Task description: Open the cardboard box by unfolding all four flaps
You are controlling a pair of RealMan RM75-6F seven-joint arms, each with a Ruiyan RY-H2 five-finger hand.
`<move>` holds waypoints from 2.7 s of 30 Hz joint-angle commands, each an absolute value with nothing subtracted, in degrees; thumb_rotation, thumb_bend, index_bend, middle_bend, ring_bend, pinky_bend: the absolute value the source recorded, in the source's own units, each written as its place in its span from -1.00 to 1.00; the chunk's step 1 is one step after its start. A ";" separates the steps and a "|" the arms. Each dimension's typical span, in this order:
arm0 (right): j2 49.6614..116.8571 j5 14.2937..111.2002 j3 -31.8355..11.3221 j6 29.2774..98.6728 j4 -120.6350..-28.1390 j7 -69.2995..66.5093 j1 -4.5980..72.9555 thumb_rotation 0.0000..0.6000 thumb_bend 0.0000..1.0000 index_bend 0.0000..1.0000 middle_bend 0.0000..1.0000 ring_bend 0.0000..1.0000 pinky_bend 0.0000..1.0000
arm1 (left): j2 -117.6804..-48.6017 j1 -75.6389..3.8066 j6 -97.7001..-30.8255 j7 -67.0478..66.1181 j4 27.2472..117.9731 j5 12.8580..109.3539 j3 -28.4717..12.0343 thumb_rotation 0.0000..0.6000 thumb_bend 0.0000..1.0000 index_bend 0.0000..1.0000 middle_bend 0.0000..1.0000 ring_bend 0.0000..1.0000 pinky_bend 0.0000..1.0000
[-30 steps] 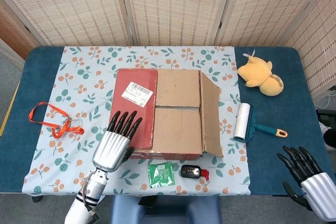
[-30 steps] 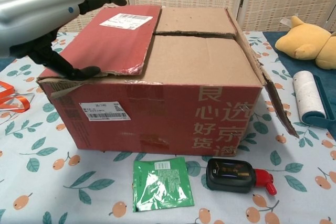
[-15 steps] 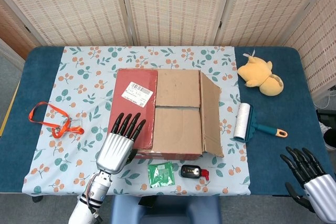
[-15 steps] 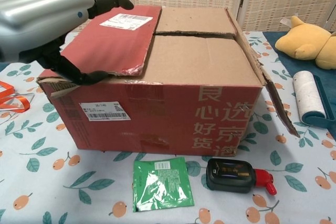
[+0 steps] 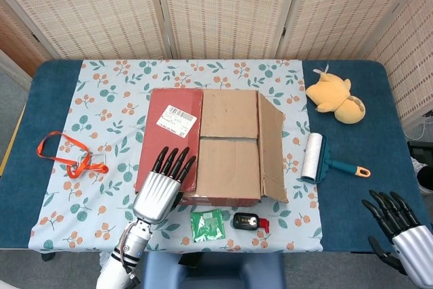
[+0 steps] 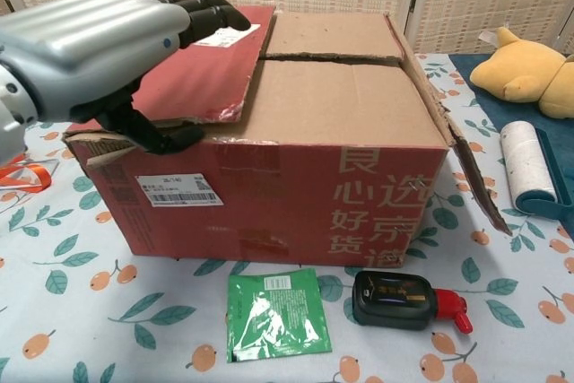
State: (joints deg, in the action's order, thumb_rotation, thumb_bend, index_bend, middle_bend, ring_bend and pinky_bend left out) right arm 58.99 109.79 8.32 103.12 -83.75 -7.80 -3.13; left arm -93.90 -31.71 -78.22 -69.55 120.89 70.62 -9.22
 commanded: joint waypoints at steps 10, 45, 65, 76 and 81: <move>59.08 110.12 8.38 104.38 -82.47 -9.48 -3.98 1.00 0.02 -1.00 -1.00 -1.00 -1.00 | -97.77 -34.53 -79.18 -70.62 114.03 74.84 -9.60 1.00 -0.31 -1.00 -1.00 -1.00 -0.99; 60.44 108.42 7.03 102.68 -83.50 -5.48 -4.85 1.00 0.02 -1.00 -1.00 -1.00 -1.00 | -85.07 -24.78 -94.74 -79.68 118.64 86.81 -12.98 1.00 -0.30 -1.00 -1.00 -1.00 -1.00; 51.16 105.39 3.01 80.84 -109.63 8.68 7.52 1.00 0.02 -1.00 -1.00 -1.00 -1.00 | -70.04 -8.93 -97.38 -39.18 112.63 92.16 0.31 1.00 -0.30 -1.00 -1.00 -1.00 -0.97; 53.52 86.43 -6.69 65.89 -127.84 32.07 18.45 1.00 0.02 -1.00 -1.00 -1.00 -1.00 | -71.25 -3.92 -100.81 -17.73 98.57 99.40 5.47 1.00 -0.31 -1.00 -1.00 -1.00 -0.99; 59.30 73.61 -11.28 64.24 -129.44 43.43 24.41 1.00 0.02 -1.00 -1.00 -1.00 -1.00 | -70.04 -3.80 -99.78 -10.77 95.05 97.85 4.67 1.00 -0.31 -1.00 -1.00 -1.00 -1.00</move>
State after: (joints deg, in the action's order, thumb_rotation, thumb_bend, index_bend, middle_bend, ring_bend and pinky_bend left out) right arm 55.33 81.74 -7.23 66.91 -126.85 36.50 19.43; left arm -70.78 -4.24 -100.21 -14.09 96.56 98.13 4.60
